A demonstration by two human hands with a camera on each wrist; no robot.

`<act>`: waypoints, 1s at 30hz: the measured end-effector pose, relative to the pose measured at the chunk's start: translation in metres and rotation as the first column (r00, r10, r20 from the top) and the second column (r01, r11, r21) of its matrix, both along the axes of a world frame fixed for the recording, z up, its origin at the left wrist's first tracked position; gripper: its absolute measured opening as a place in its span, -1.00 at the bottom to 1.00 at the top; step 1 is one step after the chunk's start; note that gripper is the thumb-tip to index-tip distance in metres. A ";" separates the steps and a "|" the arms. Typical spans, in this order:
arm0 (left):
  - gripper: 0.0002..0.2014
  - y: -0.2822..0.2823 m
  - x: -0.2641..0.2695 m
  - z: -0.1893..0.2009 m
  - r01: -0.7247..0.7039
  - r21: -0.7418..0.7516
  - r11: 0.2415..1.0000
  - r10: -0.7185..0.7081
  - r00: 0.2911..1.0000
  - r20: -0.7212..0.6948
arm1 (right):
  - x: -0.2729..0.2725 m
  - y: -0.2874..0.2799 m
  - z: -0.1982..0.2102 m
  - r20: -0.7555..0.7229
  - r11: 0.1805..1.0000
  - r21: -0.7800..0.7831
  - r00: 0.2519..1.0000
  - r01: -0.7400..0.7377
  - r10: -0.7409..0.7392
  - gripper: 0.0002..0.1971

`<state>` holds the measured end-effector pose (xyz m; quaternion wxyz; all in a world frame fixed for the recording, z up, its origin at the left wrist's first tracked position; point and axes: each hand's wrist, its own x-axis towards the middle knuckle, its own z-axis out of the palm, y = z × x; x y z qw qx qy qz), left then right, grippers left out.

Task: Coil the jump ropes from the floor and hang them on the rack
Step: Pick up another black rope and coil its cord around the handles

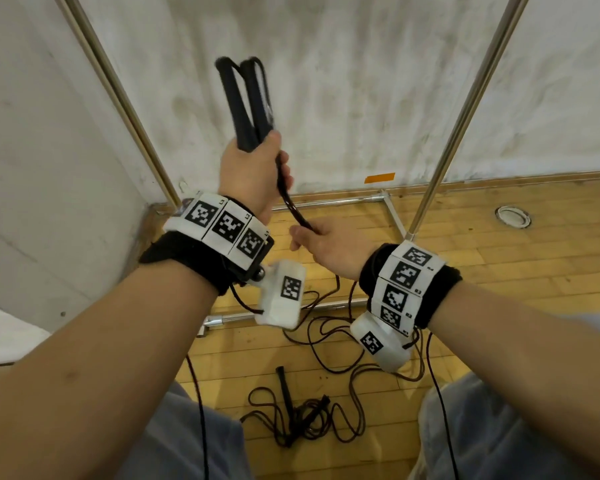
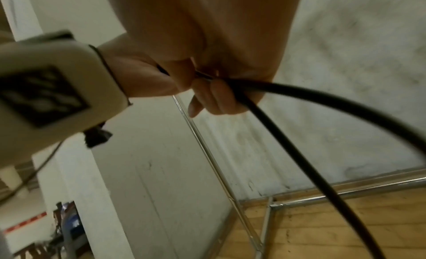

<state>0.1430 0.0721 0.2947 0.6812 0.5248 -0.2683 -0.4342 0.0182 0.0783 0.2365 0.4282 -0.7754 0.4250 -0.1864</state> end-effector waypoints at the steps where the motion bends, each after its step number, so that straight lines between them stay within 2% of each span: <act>1: -0.97 -0.002 0.006 0.003 -0.072 -0.012 0.997 0.072 0.996 0.058 | -0.002 0.000 -0.002 -0.042 1.000 -0.005 0.999 0.010 -0.010 -0.64; 4: -0.94 -0.004 0.026 0.004 -0.172 -0.029 0.985 0.174 0.958 0.228 | -0.012 -0.007 -0.003 -0.065 0.998 -0.042 0.996 0.052 -0.055 -0.65; 6: -0.91 -0.002 0.038 -0.001 -0.173 -0.008 0.985 0.156 0.868 0.472 | -0.018 -0.015 0.004 0.001 0.993 -0.065 0.996 0.094 -0.095 -0.68; 7: -0.87 -0.001 0.042 -0.006 -0.163 0.020 0.986 0.118 0.785 0.608 | -0.020 -0.018 0.007 0.019 0.990 -0.084 0.994 0.110 -0.109 -0.69; 9: -0.76 0.000 0.048 -0.015 -0.135 0.089 0.987 0.004 0.571 0.821 | -0.025 -0.024 0.012 0.026 0.978 -0.151 0.989 0.146 -0.144 -0.68; 11: -0.69 0.002 0.052 -0.022 -0.120 0.188 0.975 -0.131 0.376 0.917 | -0.028 -0.028 0.015 0.033 0.954 -0.237 0.983 0.182 -0.179 -0.64; 12: -0.68 0.004 0.053 -0.024 -0.098 0.249 0.964 -0.204 0.333 0.921 | -0.029 -0.030 0.017 0.026 0.941 -0.279 0.981 0.191 -0.191 -0.62; 15: -0.62 0.008 0.051 -0.028 0.045 0.422 0.905 -0.415 0.306 0.857 | -0.034 -0.034 0.023 -0.027 0.911 -0.370 0.978 0.182 -0.206 -0.67; 17: -0.55 0.011 0.046 -0.028 0.117 0.499 0.859 -0.511 0.254 0.821 | -0.036 -0.034 0.028 -0.046 0.907 -0.390 0.980 0.160 -0.193 -0.73; 19: -0.51 0.012 0.040 -0.030 0.116 0.559 0.821 -0.570 0.110 0.814 | -0.037 -0.031 0.032 -0.025 0.897 -0.419 0.986 0.139 -0.164 -0.77; 21: -0.57 0.012 0.031 -0.036 0.090 0.608 0.789 -0.600 -0.098 0.794 | -0.035 -0.025 0.037 0.018 0.882 -0.458 0.993 0.109 -0.113 -0.78; 22: -0.61 0.013 0.025 -0.041 0.091 0.620 0.779 -0.599 -0.181 0.780 | -0.033 -0.022 0.039 0.020 0.873 -0.482 0.997 0.078 -0.078 -0.79; 23: -0.66 0.013 0.019 -0.046 0.099 0.621 0.778 -0.590 -0.227 0.775 | -0.030 -0.019 0.040 0.001 0.861 -0.508 0.999 0.038 -0.043 -0.79; 26: -0.80 0.018 0.004 -0.057 0.102 0.598 0.795 -0.569 -0.216 0.793 | -0.028 -0.018 0.039 -0.094 0.824 -0.567 0.995 -0.028 -0.031 -0.74; 28: -0.81 0.019 0.000 -0.060 0.122 0.599 0.791 -0.568 -0.219 0.794 | -0.035 -0.028 0.038 -0.121 0.817 -0.575 0.984 0.040 -0.133 -0.70; 30: -0.78 0.020 0.002 -0.055 0.183 0.610 0.771 -0.571 -0.226 0.789 | -0.046 -0.040 0.039 -0.141 0.845 -0.515 0.959 0.143 -0.248 -0.63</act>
